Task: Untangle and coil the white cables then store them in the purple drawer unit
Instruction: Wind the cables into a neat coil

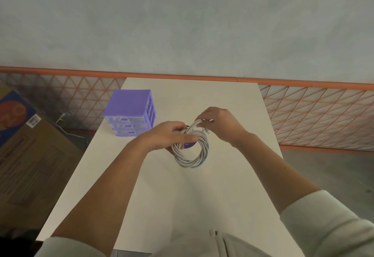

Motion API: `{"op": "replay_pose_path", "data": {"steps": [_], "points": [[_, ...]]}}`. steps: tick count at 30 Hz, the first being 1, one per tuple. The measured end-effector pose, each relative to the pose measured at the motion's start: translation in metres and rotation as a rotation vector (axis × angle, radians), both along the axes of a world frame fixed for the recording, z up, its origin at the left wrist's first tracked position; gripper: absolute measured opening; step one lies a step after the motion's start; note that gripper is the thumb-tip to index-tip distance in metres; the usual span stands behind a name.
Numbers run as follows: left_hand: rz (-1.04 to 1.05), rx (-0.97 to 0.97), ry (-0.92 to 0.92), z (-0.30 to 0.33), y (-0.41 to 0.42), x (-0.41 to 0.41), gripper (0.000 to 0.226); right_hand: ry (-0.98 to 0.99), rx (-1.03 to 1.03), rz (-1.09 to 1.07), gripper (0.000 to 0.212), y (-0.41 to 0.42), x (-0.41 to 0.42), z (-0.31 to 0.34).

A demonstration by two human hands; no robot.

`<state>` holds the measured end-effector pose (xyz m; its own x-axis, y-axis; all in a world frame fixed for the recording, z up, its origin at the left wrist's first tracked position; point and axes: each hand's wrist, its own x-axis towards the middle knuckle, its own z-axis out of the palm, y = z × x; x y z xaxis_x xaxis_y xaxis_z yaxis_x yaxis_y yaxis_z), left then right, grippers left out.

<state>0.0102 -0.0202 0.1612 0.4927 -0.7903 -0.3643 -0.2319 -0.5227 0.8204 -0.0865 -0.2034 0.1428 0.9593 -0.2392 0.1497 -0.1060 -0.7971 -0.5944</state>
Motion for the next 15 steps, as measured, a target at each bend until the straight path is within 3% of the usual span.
{"op": "replay_pose_path", "data": {"steps": [4,9,15], "points": [[0.056,-0.087,-0.001,0.0024,0.0057,0.0031,0.034,0.193,0.243,-0.082,0.017,-0.0085,-0.0022,0.0021],[0.075,-0.166,0.001,0.0006,0.0036,-0.0002,0.023,0.12,0.789,-0.111,0.019,-0.0075,-0.0018,0.0021],[0.098,-0.249,0.006,0.0024,0.0017,0.0003,0.02,0.147,1.222,-0.08,0.029,-0.0076,-0.0002,-0.0015]]}}
